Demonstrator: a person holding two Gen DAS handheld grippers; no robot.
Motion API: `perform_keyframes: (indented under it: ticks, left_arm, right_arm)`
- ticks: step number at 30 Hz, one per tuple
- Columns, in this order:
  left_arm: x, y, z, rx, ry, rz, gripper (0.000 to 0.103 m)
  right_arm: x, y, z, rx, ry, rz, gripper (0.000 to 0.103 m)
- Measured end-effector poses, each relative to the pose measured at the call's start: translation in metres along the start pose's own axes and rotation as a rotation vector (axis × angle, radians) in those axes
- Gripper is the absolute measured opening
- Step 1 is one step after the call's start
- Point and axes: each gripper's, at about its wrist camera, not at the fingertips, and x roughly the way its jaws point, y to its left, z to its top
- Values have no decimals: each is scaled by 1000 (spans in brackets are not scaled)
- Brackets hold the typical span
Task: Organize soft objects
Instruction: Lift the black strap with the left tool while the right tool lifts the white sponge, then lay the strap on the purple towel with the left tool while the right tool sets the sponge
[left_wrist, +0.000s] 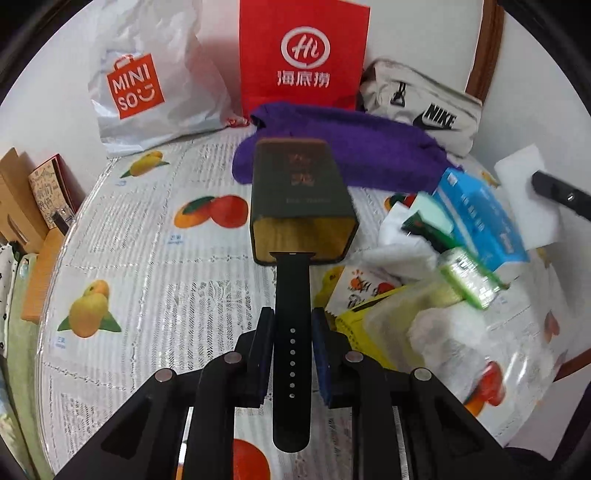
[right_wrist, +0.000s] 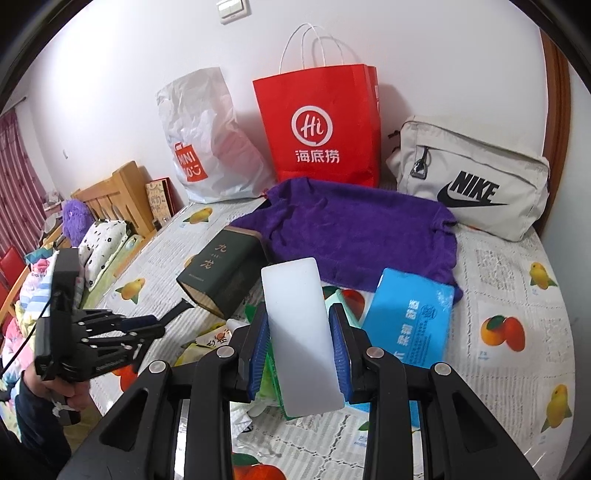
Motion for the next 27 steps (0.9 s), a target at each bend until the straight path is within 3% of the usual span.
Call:
perform_keyframes:
  ticks: [11, 27]
  left_arm:
    - [-37, -9, 22, 12, -85, -24, 20]
    - [-3, -13, 103, 16, -140, -31, 20]
  right_arm:
    - [1, -10, 12, -18, -6, -14, 32]
    - [24, -54, 50, 8, 4, -93, 32]
